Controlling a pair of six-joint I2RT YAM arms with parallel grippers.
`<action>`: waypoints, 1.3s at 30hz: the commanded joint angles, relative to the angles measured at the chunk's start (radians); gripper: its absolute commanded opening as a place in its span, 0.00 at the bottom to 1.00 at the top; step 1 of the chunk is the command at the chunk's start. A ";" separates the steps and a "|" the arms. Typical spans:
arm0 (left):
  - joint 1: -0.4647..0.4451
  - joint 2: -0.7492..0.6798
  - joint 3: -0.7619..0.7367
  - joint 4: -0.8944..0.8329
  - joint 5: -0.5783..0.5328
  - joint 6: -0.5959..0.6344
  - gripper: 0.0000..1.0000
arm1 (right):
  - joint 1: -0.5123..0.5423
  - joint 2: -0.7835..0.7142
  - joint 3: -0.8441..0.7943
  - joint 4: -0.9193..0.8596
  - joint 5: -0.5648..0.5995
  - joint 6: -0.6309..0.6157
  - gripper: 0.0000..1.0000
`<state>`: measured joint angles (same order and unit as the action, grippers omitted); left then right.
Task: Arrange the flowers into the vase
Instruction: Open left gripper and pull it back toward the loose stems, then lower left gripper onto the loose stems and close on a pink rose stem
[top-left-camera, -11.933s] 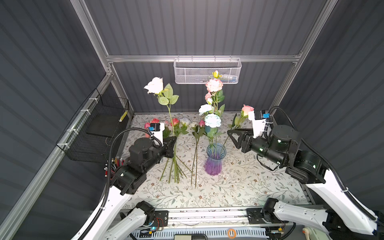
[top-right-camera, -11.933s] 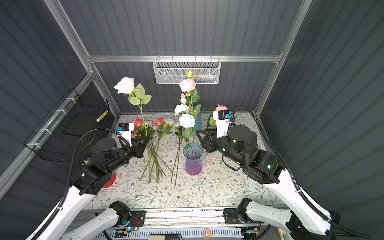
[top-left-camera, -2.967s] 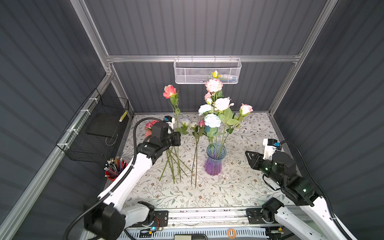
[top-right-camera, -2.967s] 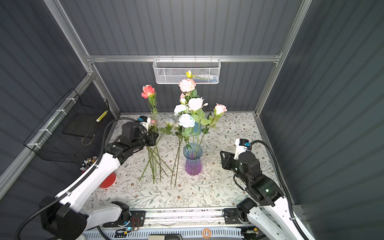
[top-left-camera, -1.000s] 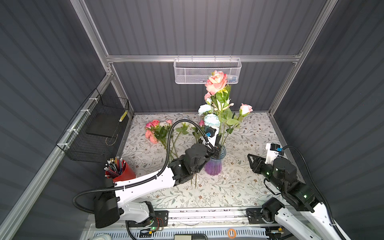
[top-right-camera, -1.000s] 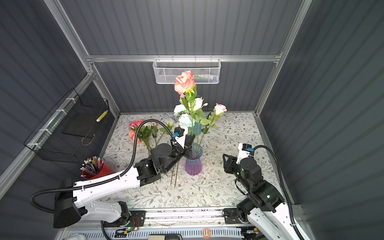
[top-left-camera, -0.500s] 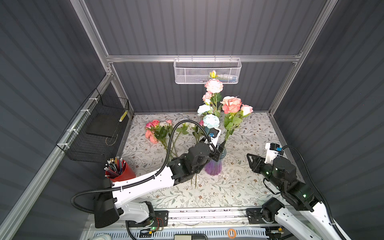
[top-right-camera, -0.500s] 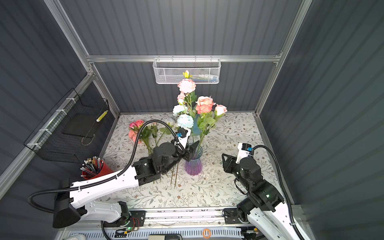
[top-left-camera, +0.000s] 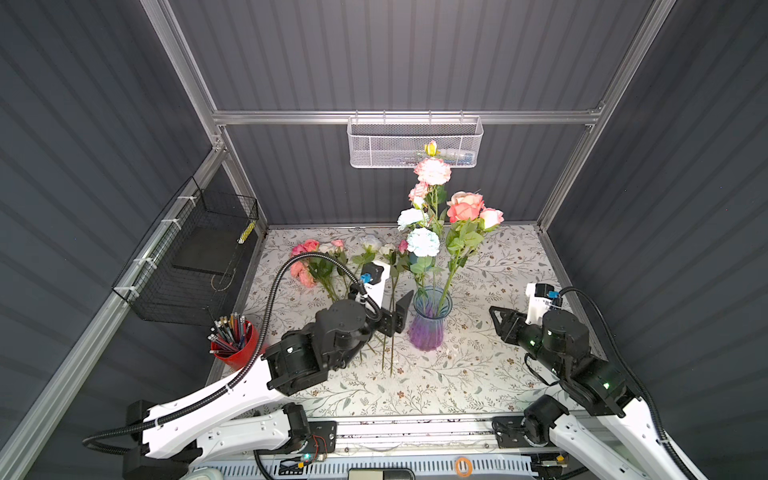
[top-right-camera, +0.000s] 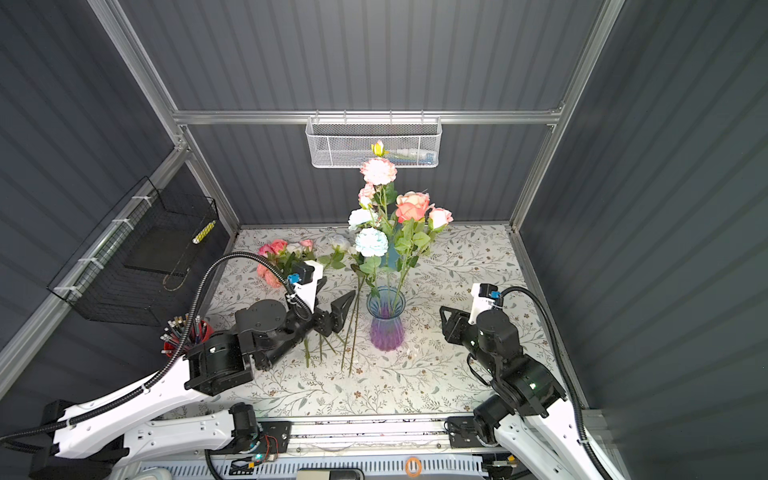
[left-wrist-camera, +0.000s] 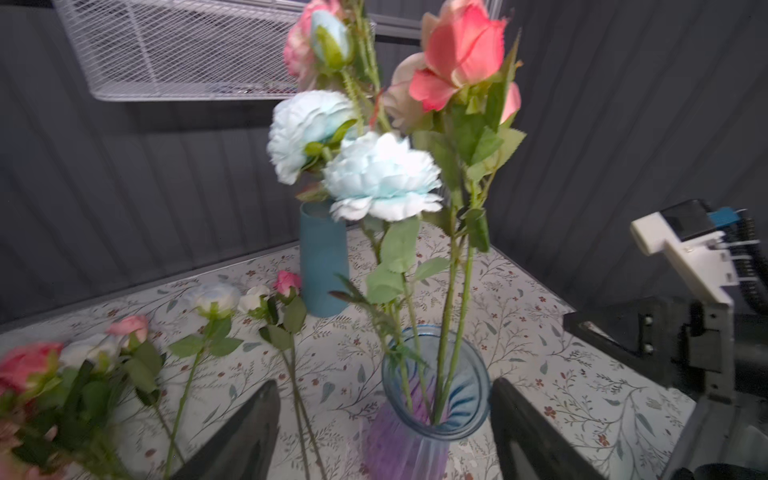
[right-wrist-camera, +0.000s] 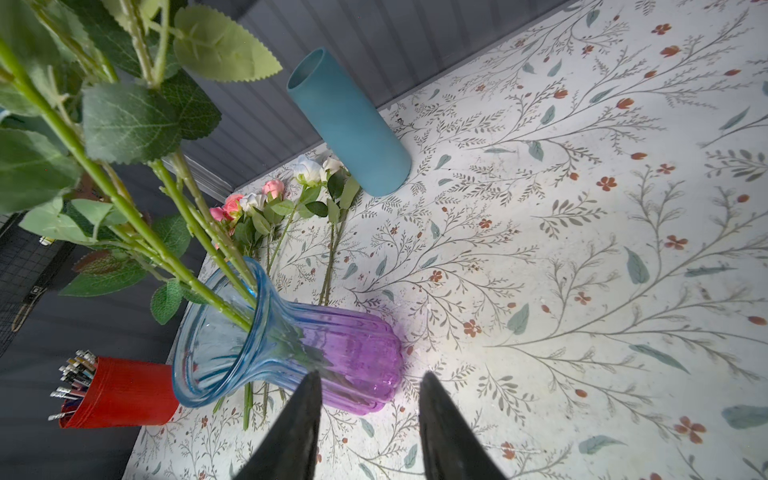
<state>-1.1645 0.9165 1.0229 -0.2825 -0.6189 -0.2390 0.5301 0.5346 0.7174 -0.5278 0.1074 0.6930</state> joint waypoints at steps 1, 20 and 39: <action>0.034 -0.026 -0.071 -0.273 -0.181 -0.169 0.79 | -0.003 0.021 0.031 0.001 -0.047 -0.015 0.41; 0.717 0.647 0.090 -0.313 0.451 -0.299 0.53 | 0.000 0.110 -0.007 0.064 -0.094 0.003 0.41; 0.787 0.946 0.175 -0.168 0.489 -0.267 0.25 | 0.000 0.101 0.000 0.057 -0.087 0.002 0.42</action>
<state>-0.3878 1.8519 1.1824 -0.4770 -0.1604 -0.5110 0.5301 0.6468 0.7124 -0.4610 0.0212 0.6991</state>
